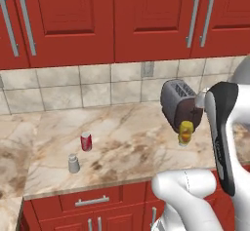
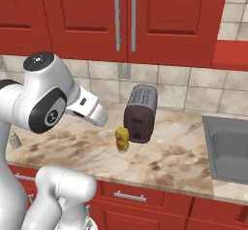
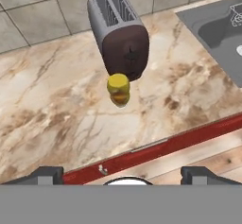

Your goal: There are various items on the counter. Only move the condiments/shakers into the cabinet.

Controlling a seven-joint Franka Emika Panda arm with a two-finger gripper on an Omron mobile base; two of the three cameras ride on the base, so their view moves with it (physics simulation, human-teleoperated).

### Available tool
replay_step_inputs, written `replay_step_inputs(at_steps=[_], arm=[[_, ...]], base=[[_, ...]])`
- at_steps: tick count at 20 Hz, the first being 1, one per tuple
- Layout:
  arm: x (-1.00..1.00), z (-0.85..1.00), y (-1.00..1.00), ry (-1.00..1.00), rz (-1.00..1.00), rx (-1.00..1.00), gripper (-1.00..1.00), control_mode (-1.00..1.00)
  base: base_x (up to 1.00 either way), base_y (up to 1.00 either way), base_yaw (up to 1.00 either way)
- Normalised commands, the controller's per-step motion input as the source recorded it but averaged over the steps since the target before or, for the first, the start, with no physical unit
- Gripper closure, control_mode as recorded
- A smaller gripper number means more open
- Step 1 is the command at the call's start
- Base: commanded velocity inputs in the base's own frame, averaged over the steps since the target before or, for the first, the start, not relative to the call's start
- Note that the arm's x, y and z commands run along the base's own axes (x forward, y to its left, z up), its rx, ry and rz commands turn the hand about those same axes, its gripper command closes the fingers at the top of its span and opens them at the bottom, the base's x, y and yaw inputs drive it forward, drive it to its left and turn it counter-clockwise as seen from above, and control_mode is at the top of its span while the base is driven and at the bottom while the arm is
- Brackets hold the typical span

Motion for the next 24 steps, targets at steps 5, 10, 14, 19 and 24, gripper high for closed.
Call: replay_step_inputs(at_steps=[5, 10, 14, 19, 24], arm=[[0.00, 0.00, 0.00, 0.00, 0.00, 0.00, -1.00, 1.00], [0.59, 0.00, -0.17, 0.07, 0.00, 0.00, -1.00, -1.00], [0.18, -0.15, -0.53, 0.13, 0.01, 0.08, -1.00, -1.00], [0.05, -0.20, -0.64, 0.15, 0.01, 0.12, -1.00, -1.00], [0.06, -0.16, -0.30, 0.10, 0.09, 0.01, -1.00, -1.00]], base=[[0.36, 0.36, 0.01], [0.00, 0.00, 0.00], [0.00, 0.00, 0.00], [0.00, 0.00, 0.00], [0.00, 0.00, 0.00]])
